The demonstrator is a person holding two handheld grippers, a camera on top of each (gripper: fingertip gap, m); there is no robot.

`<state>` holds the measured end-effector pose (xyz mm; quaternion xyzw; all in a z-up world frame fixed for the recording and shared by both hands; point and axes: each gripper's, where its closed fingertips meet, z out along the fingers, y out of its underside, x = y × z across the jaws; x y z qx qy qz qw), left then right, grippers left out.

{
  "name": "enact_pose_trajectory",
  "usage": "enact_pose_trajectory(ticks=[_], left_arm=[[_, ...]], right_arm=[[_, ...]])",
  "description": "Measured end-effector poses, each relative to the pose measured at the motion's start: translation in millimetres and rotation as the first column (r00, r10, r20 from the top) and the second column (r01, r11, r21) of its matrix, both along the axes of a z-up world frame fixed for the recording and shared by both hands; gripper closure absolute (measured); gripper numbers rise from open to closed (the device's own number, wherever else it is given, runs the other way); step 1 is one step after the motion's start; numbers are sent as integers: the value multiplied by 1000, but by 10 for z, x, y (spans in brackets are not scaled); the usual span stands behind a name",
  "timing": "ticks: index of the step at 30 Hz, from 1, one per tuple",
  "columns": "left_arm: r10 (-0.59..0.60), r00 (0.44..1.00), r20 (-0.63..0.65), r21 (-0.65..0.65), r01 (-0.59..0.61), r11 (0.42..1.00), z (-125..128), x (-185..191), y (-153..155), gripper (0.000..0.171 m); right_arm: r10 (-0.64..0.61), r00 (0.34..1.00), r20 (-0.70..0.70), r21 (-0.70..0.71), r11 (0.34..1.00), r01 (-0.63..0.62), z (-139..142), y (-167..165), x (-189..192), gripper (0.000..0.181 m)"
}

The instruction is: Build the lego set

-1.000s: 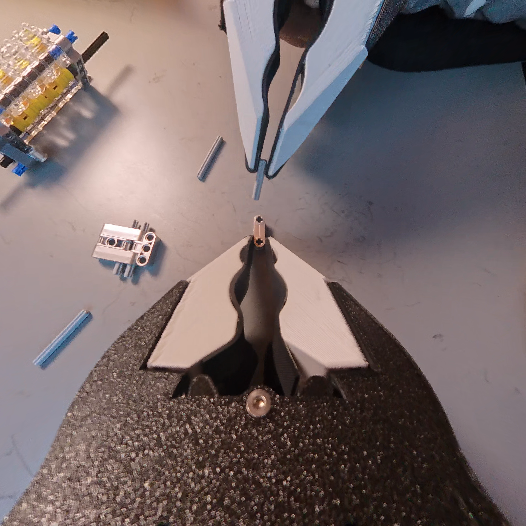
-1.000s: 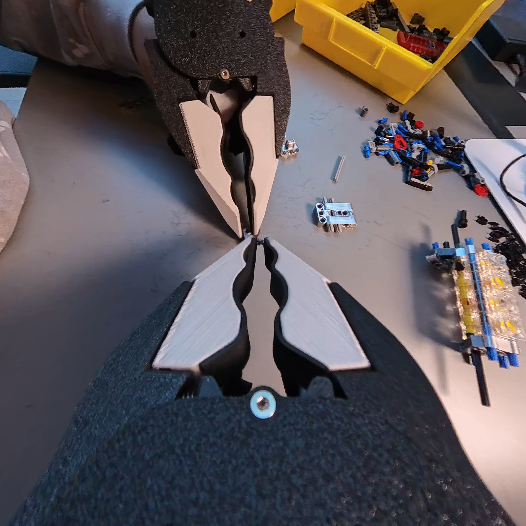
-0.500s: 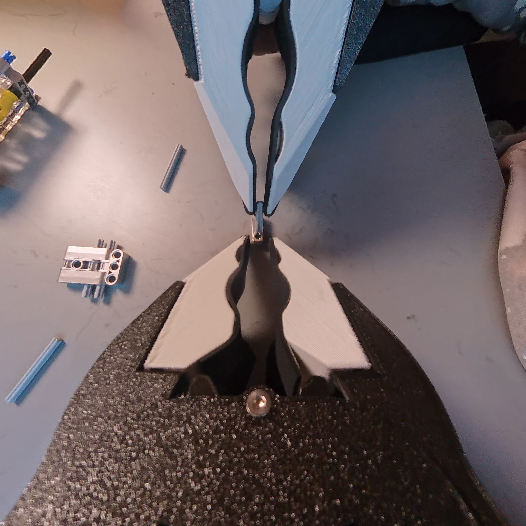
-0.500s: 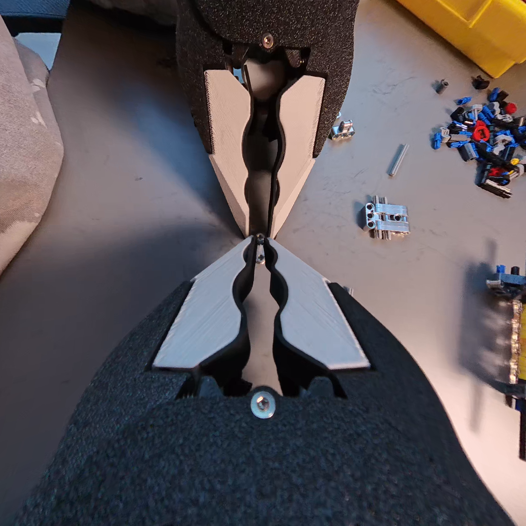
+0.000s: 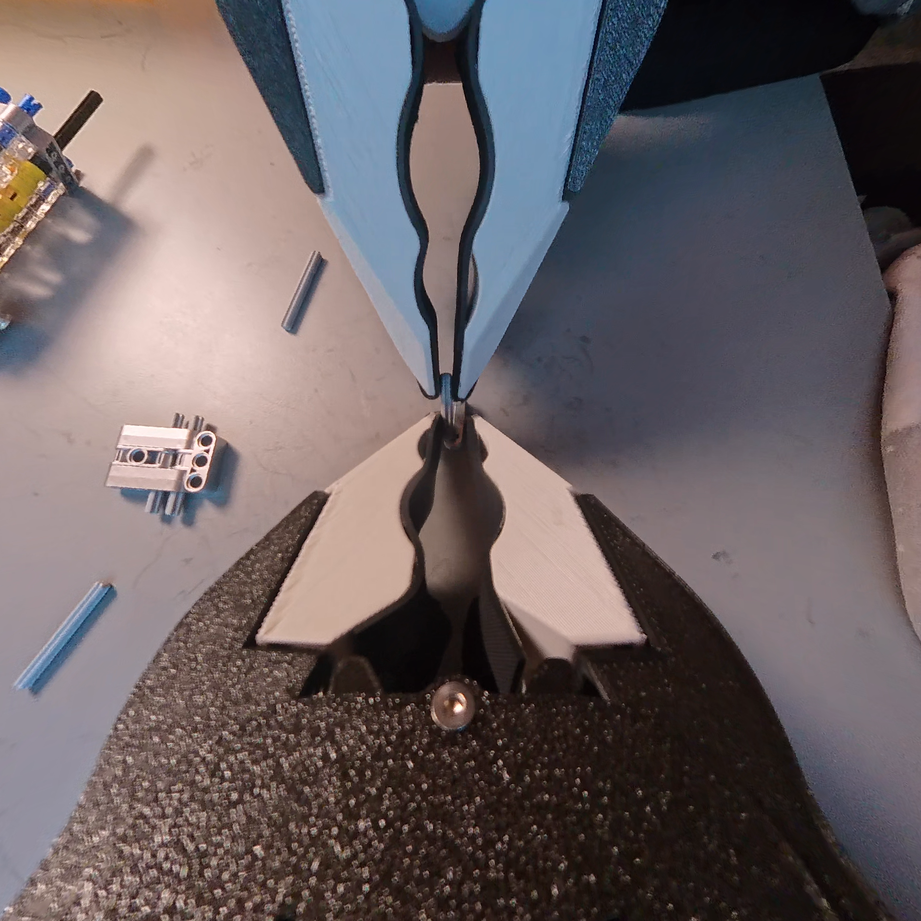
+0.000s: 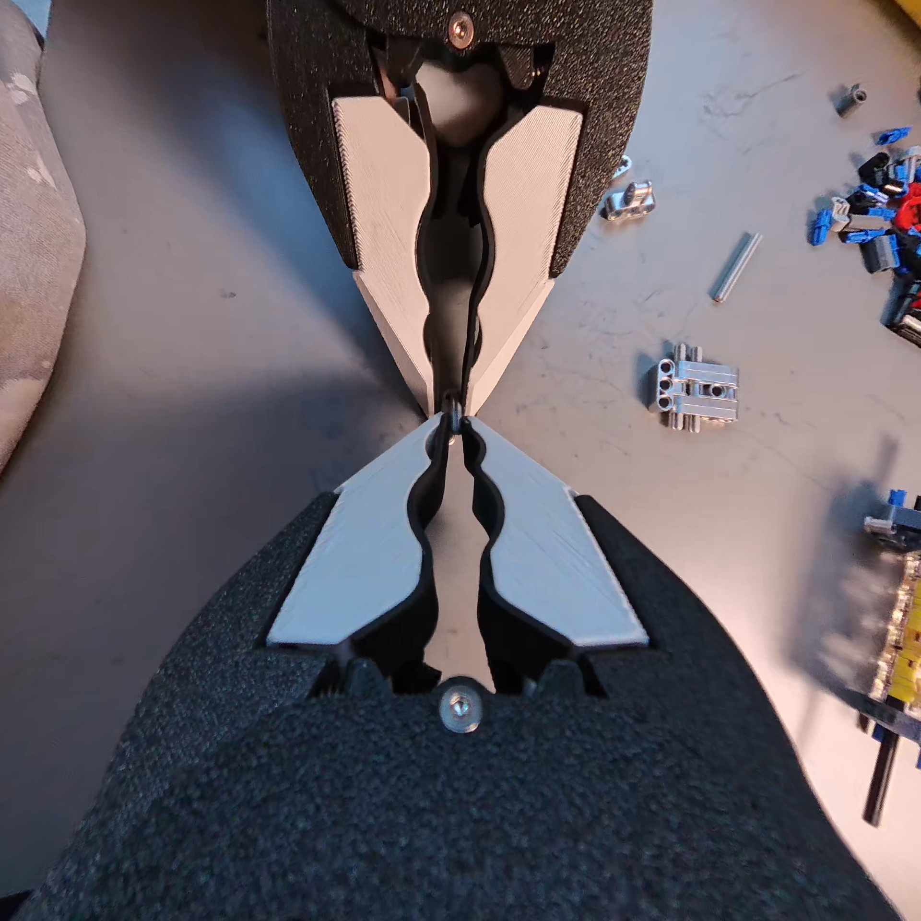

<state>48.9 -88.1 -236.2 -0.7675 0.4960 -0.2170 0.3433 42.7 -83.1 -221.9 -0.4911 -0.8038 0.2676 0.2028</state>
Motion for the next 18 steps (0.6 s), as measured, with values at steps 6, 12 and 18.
enact_pose_trajectory(ticks=[6,12,18], left_arm=[[9,998,58,17,-10,1000,124,-76,-24,165],[9,996,84,80,-16,997,226,-73,-19,169],[32,990,134,152,-52,987,377,-60,15,170]], right_arm=[[26,1000,-6,-3,1000,-26,83,-25,-16,180],[9,995,-95,-40,999,-12,241,-65,-85,179],[-74,981,-178,-114,992,54,349,-53,-99,178]])
